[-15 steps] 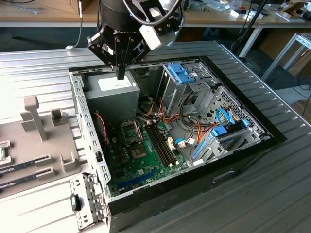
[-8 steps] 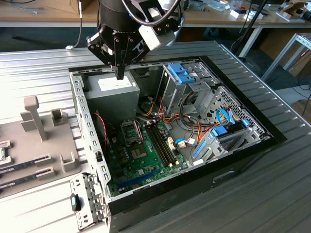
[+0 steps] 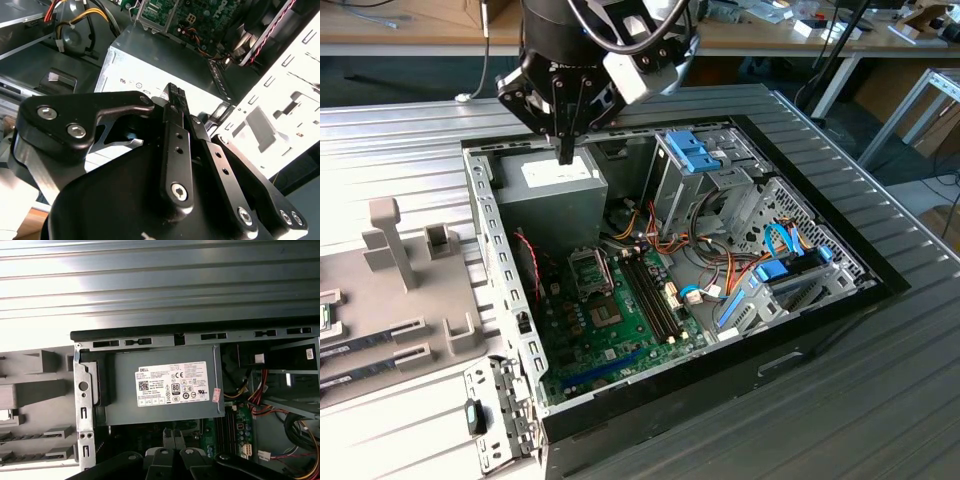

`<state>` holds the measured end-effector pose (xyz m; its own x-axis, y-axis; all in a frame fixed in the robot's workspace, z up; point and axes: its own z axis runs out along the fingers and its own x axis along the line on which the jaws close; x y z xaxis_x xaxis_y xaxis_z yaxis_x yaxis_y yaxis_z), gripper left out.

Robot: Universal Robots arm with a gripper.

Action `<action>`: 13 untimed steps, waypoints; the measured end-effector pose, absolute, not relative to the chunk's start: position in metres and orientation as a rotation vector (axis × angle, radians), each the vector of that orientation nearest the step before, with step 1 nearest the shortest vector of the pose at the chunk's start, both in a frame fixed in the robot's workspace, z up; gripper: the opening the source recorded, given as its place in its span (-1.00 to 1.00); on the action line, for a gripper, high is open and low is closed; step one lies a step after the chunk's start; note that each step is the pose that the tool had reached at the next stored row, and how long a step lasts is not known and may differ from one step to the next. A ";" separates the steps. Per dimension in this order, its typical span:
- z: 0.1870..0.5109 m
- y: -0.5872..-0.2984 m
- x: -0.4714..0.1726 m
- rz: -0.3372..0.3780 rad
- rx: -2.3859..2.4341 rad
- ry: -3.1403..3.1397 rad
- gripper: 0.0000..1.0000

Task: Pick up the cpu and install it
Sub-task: 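Reach for the cpu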

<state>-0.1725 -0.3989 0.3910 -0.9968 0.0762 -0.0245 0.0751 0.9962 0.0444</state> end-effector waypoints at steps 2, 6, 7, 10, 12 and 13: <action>0.391 -0.399 -0.173 0.068 0.118 3.113 -0.79; 0.391 -0.399 -0.174 0.068 0.118 3.112 -0.79; 0.391 -0.399 -0.174 0.068 0.118 3.112 -0.79; 0.391 -0.399 -0.175 0.068 0.118 3.112 -0.79; 0.391 -0.399 -0.176 0.068 0.118 3.113 -0.79; 0.391 -0.399 -0.176 0.068 0.118 3.112 -0.79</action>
